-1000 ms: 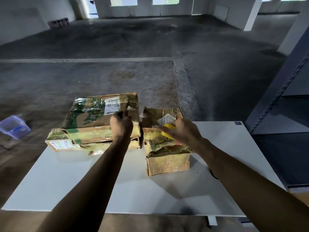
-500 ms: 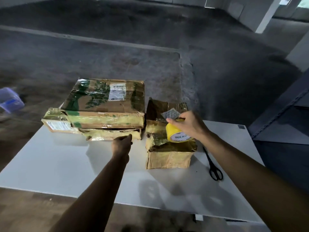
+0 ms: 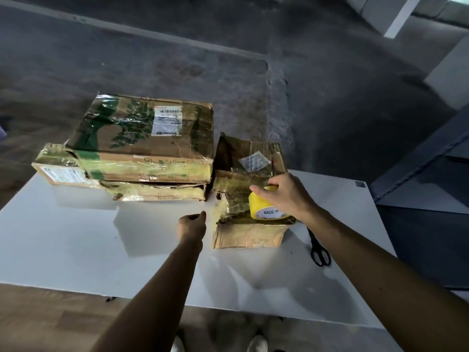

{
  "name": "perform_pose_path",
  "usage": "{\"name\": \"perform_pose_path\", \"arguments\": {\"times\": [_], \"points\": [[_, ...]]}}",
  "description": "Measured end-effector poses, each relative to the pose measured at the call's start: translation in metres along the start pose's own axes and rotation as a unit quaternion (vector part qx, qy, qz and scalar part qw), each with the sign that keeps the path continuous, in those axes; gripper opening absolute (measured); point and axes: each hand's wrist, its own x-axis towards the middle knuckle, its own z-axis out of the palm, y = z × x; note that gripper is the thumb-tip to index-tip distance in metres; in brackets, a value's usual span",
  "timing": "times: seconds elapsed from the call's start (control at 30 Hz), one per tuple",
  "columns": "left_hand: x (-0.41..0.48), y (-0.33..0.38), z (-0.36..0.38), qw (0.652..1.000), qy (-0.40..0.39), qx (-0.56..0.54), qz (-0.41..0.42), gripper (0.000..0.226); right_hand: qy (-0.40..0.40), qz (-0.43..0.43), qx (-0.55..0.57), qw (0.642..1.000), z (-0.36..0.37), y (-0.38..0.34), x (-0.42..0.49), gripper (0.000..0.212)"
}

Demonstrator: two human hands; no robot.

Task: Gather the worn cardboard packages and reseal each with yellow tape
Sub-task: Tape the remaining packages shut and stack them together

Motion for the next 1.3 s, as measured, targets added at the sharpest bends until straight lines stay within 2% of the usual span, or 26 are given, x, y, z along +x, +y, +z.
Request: {"name": "perform_pose_path", "arguments": {"times": [0.13, 0.23, 0.33, 0.4, 0.47, 0.53, 0.63, 0.7, 0.77, 0.83, 0.87, 0.93, 1.0, 1.07, 1.13, 1.2, 1.23, 1.3], "points": [[0.005, -0.013, 0.016, 1.0, -0.011, 0.014, 0.002, 0.035, -0.004, 0.003, 0.022, 1.0, 0.0, 0.004, -0.003, 0.059], [0.005, -0.019, 0.024, 0.998, -0.054, 0.002, -0.011, 0.029, -0.008, 0.013, 0.042, 0.999, 0.002, 0.013, -0.002, 0.059], [0.012, -0.025, 0.024, 0.993, -0.108, -0.015, -0.045, 0.027, -0.014, 0.019, 0.079, 0.997, 0.006, 0.022, -0.004, 0.054], [0.014, -0.026, 0.023, 0.99, -0.129, 0.003, -0.053, 0.019, -0.017, 0.029, 0.089, 0.995, 0.004, 0.021, -0.008, 0.043], [0.014, -0.027, 0.02, 0.991, -0.116, 0.049, -0.046, 0.01, -0.02, 0.034, 0.098, 0.994, 0.003, 0.019, -0.01, 0.034], [0.011, -0.025, 0.017, 0.989, -0.071, 0.129, -0.021, 0.012, -0.027, 0.032, 0.105, 0.994, 0.003, 0.02, -0.01, 0.033], [0.001, 0.0, 0.02, 0.986, -0.042, 0.149, 0.062, 0.02, -0.019, 0.031, 0.122, 0.992, 0.004, 0.018, -0.008, 0.041], [-0.008, 0.026, 0.027, 0.962, -0.026, 0.185, 0.199, 0.02, -0.005, 0.034, 0.133, 0.991, 0.007, 0.021, -0.008, 0.055], [-0.019, 0.046, 0.036, 0.892, -0.023, 0.259, 0.371, 0.021, -0.006, 0.033, 0.17, 0.985, 0.005, 0.022, -0.009, 0.049], [-0.019, 0.054, 0.047, 0.813, -0.045, 0.339, 0.471, 0.021, -0.012, 0.038, 0.202, 0.979, 0.002, 0.02, -0.013, 0.039], [-0.017, 0.055, 0.053, 0.793, -0.064, 0.376, 0.475, 0.019, -0.014, 0.037, 0.221, 0.975, 0.0, 0.021, -0.014, 0.036], [-0.012, 0.053, 0.063, 0.78, -0.099, 0.44, 0.434, 0.018, -0.022, 0.054, 0.269, 0.961, 0.0, 0.029, -0.016, 0.046], [-0.006, 0.048, 0.069, 0.779, -0.113, 0.472, 0.397, 0.024, -0.045, 0.077, 0.302, 0.949, 0.001, 0.039, -0.02, 0.064], [-0.002, 0.042, 0.069, 0.786, -0.101, 0.464, 0.395, 0.037, -0.057, 0.094, 0.314, 0.943, 0.003, 0.045, -0.021, 0.058], [0.001, 0.038, 0.068, 0.78, -0.086, 0.475, 0.399, 0.033, -0.062, 0.082, 0.301, 0.948, 0.005, 0.043, -0.013, 0.059], [0.0, 0.037, 0.07, 0.759, -0.085, 0.512, 0.393, 0.019, -0.06, 0.069, 0.272, 0.958, 0.006, 0.037, -0.005, 0.077], [-0.002, 0.036, 0.072, 0.76, -0.081, 0.514, 0.39, 0.018, -0.051, 0.061, 0.251, 0.965, 0.004, 0.035, 0.0, 0.08], [-0.004, 0.036, 0.073, 0.768, -0.068, 0.499, 0.397, 0.029, -0.035, 0.031, 0.199, 0.979, -0.006, 0.032, 0.006, 0.068]]}}
